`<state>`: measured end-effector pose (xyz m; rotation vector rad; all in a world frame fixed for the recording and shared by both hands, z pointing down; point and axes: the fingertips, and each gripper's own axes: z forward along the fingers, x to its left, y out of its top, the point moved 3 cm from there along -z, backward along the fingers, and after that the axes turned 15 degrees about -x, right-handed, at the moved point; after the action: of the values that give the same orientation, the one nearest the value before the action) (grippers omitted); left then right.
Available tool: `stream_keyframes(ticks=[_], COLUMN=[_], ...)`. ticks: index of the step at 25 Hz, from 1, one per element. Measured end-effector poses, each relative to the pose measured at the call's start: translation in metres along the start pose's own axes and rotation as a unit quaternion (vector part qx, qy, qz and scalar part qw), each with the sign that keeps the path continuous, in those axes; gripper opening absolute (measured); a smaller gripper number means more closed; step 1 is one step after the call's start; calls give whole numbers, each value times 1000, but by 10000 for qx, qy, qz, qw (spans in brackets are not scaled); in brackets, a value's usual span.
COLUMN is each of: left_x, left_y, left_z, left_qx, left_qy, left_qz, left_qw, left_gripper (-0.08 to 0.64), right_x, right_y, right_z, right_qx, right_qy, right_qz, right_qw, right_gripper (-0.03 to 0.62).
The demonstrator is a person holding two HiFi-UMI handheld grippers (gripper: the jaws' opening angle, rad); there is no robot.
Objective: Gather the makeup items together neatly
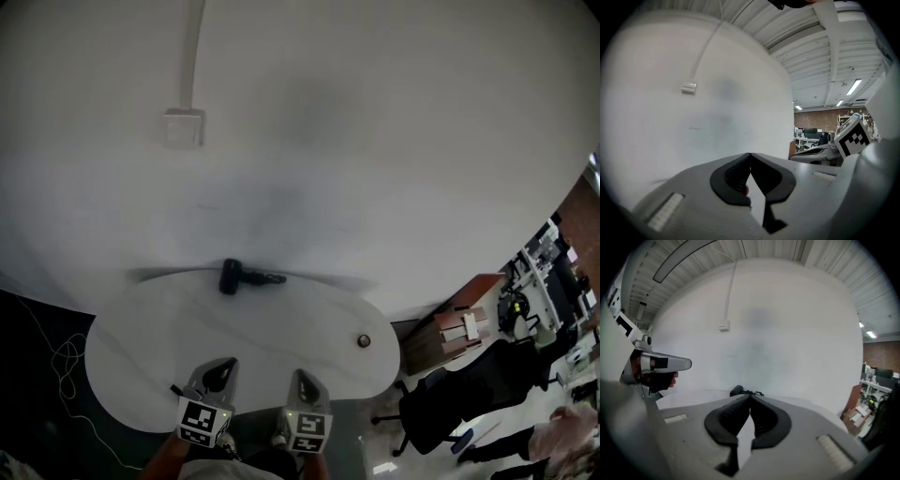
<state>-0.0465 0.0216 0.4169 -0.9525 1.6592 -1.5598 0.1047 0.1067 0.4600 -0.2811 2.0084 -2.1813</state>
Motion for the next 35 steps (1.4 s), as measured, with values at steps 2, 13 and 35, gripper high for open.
stream_keyframes(ticks=[2,13,35], left_x=[-19,-134,-193], left_y=[-2,-26,-147], left_z=[19,131,273], left_qx=[0,203,1332], left_qy=[-228,-1162,-818], left_qz=[-18,-240,-483], left_qw=[9997,9927,9865], left_gripper=[11,11,11], right_x=[-26,-186,-323], right_y=[-1,-21,-135], right_z=[-9,-47,44], right_qx=[20,326,1197], right_qy=[-248,-1339,-702], right_qz=[9,80,424], right_qw=[9997,9904,9894], right_gripper=[5,5,75])
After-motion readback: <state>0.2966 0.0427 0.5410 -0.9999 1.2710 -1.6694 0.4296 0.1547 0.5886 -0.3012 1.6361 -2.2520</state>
